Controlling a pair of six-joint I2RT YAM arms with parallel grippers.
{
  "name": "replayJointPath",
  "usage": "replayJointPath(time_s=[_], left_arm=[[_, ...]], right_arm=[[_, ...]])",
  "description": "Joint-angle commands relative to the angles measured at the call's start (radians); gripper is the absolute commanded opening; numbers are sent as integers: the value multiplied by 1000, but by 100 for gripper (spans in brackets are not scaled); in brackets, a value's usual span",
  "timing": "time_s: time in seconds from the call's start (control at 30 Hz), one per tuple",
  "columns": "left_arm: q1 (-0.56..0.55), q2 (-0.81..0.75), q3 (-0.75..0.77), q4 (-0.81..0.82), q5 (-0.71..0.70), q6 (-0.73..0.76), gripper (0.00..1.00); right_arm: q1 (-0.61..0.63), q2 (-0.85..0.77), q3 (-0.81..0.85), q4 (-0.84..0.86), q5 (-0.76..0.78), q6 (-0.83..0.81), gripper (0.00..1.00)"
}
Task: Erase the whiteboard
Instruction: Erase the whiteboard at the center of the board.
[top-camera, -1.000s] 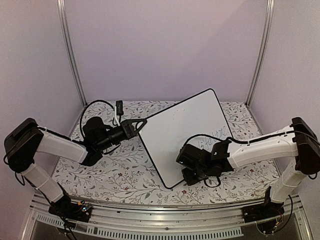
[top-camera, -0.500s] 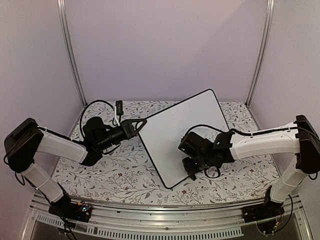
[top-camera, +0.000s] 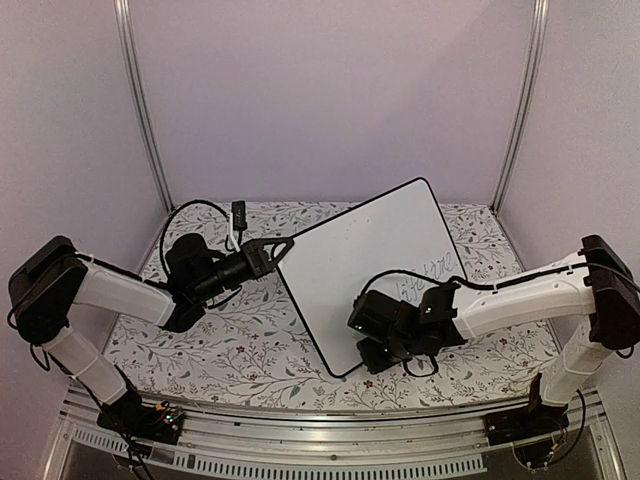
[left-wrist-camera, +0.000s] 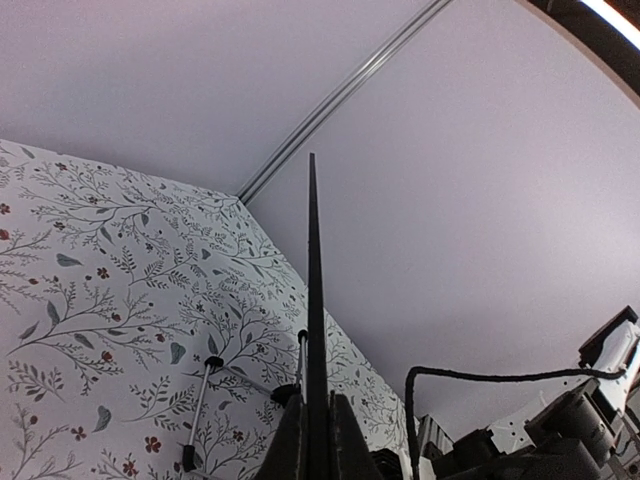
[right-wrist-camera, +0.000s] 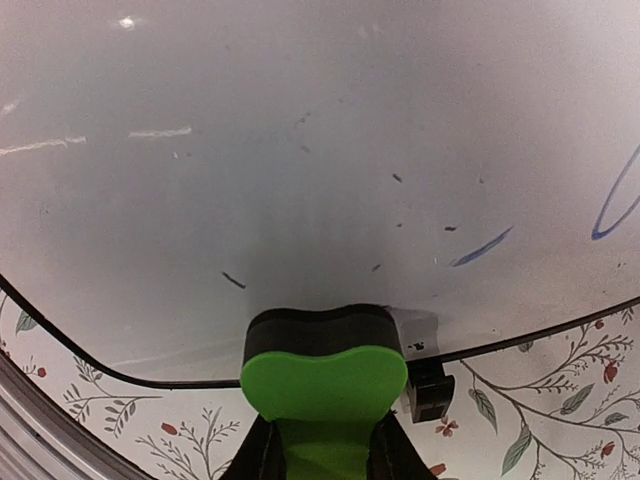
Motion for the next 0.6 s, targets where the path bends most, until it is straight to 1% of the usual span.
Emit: replayJointPath(time_s=[0.0, 0.3, 0.57], left_arm=[[-38, 23, 4, -29, 91, -5, 0], [-39, 17, 2, -30, 88, -3, 0], [-38, 22, 3, -29, 90, -5, 0]], right_arm=[[-25, -22, -16, -17, 70, 62, 0], [-74, -2, 43, 4, 107, 4, 0], [-86, -10, 48, 29, 137, -13, 0]])
